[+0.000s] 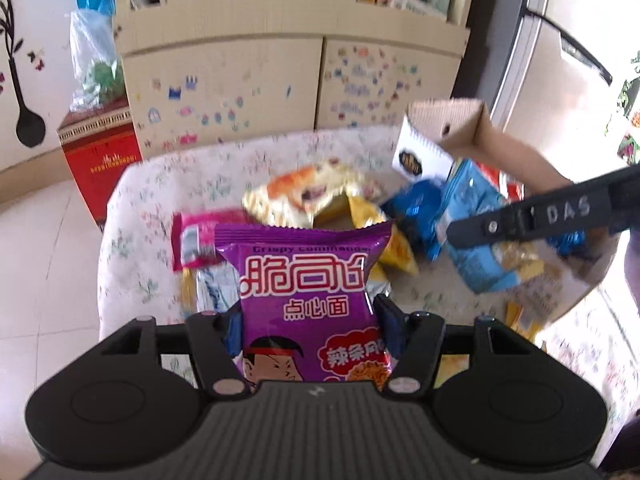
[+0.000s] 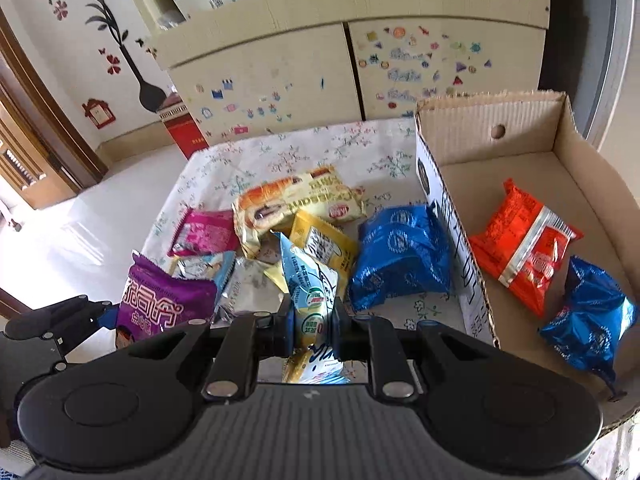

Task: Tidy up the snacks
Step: 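Lift both held packets and carry them toward the cardboard box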

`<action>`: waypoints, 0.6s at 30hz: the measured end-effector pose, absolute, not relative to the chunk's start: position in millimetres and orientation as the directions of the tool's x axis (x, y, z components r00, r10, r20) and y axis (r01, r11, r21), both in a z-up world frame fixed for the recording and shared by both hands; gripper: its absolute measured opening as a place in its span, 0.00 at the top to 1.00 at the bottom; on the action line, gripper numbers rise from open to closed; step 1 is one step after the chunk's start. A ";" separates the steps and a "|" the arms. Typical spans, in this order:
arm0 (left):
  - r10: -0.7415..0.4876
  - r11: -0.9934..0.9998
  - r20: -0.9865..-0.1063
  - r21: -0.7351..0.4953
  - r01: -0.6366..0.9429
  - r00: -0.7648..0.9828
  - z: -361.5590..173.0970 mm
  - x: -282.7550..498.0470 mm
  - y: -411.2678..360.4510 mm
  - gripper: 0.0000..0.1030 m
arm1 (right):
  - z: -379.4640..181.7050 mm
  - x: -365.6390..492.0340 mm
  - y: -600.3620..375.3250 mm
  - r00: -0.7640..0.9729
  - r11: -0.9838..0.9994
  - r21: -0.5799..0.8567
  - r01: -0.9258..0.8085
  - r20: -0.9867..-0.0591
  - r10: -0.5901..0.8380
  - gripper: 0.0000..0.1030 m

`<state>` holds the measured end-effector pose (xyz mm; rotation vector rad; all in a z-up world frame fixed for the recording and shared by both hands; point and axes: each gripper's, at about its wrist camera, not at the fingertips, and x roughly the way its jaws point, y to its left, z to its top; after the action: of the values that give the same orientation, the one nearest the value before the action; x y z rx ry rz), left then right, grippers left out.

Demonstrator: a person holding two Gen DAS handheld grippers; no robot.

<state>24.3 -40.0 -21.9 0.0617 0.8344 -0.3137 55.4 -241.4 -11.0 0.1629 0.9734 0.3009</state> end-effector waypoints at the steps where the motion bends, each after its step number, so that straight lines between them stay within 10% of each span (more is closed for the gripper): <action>1: -0.252 0.953 -0.729 -0.073 0.293 0.637 -17.7 25.2 -41.1 0.40 | -8.1 54.8 -241.8 0.533 0.946 0.271 -0.179 -0.781 0.325 0.79; 18: -0.352 0.931 -0.634 -0.161 0.328 0.689 42.9 50.5 -67.4 0.40 | 44.0 46.5 -284.8 0.696 0.957 0.270 -0.108 -0.667 0.266 0.79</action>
<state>50.5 -67.4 42.9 -0.0354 0.7165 -0.3805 46.5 -284.8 44.0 0.2172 0.7747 0.2105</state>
